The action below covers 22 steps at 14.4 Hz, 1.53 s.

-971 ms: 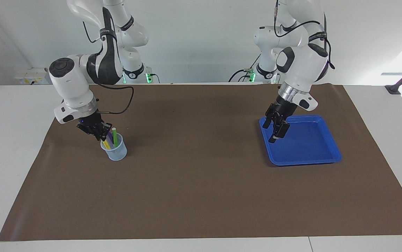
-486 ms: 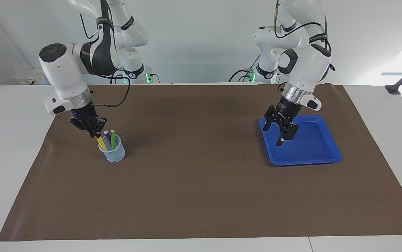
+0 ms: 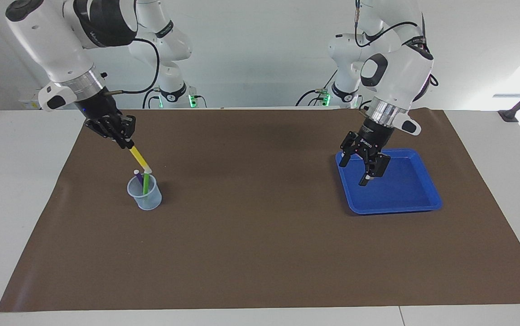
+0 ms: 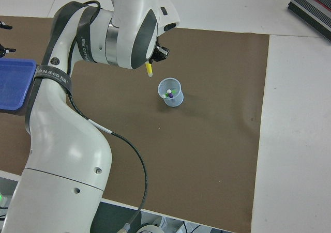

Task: Right arm passes pens to left for tray arrangement
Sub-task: 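Carry the yellow pen toward the left gripper while the left gripper approaches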

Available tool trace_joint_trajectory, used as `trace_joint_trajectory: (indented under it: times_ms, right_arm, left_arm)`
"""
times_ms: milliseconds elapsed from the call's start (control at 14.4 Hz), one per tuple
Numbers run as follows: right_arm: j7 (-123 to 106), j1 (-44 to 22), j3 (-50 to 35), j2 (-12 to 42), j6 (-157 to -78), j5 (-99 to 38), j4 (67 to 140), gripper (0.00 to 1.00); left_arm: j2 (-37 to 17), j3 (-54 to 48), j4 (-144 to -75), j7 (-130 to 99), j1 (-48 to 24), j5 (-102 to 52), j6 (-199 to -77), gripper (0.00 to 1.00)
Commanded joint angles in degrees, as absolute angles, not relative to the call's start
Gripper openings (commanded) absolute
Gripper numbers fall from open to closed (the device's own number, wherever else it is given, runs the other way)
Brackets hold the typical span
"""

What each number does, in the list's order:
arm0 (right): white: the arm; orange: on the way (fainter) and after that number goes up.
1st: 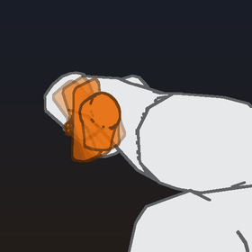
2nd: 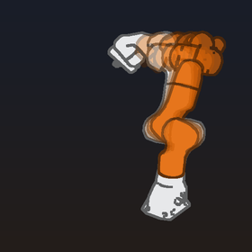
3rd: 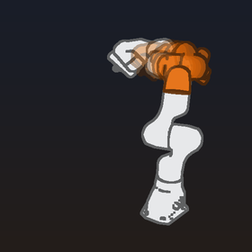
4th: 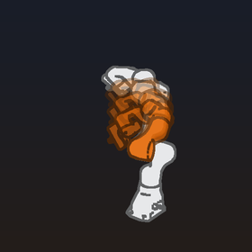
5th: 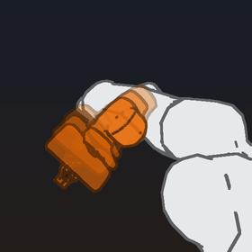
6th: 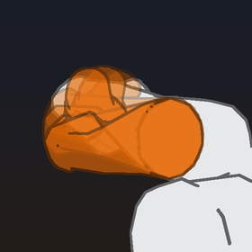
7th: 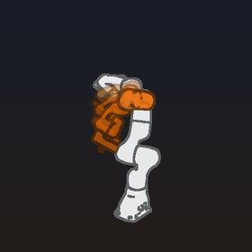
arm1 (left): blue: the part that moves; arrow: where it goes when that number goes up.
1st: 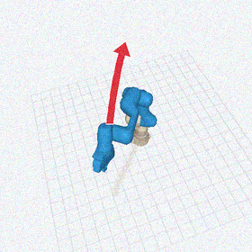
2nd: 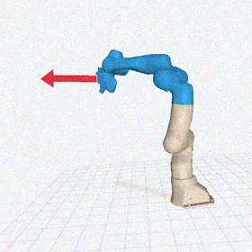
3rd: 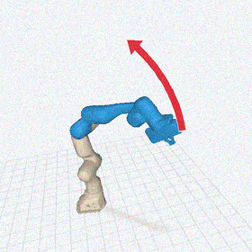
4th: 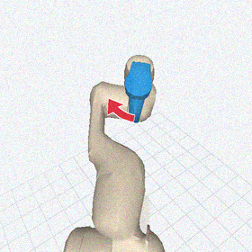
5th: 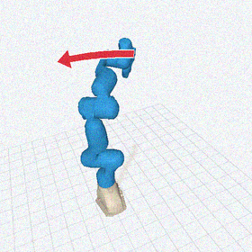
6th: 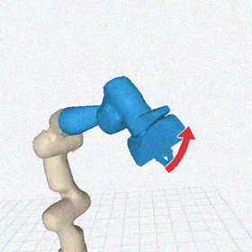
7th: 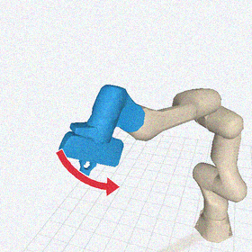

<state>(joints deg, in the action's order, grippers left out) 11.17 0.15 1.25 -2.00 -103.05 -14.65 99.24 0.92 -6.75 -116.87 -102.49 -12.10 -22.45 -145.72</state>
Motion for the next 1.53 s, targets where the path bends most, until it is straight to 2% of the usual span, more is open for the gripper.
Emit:
trace_joint_trajectory:
  times_ms: [0,69,486,832,1040,1457]
  right_arm:
    - [20.3,0.3,-0.5,-1.2,-103.4,-23.0,98.3,0.00]
    - [24.8,0.3,-1.7,-1.2,-104.8,-26.4,98.3,0.00]
    - [44.0,0.2,-10.2,-0.3,-111.9,-38.7,98.2,0.00]
    - [56.8,0.1,-17.6,1.8,-116.1,-41.2,95.7,0.00]
    - [61.6,0.1,-20.8,2.2,-117.2,-41.6,94.7,0.00]
    - [66.8,-0.7,-24.1,2.3,-118.7,-41.1,94.7,0.00]
  left_arm:
    - [0.4,-6.7,-114.3,-103.2,-14.6,-23.3,-143.7,1.00]
    - [0.4,-6.9,-113.6,-103.1,-14.9,-23.5,-141.9,1.00]
    - [-4.2,-7.5,-99.5,-102.9,-15.6,-26.0,-124.8,1.00]
    - [-4.7,-8.9,-96.8,-103.0,-15.5,-27.4,-120.3,1.00]
    - [-7.6,-10.1,-91.6,-102.9,-15.4,-27.6,-117.1,1.00]
    - [-7.8,-11.5,-91.5,-102.5,-14.7,-35.9,-114.8,1.00]
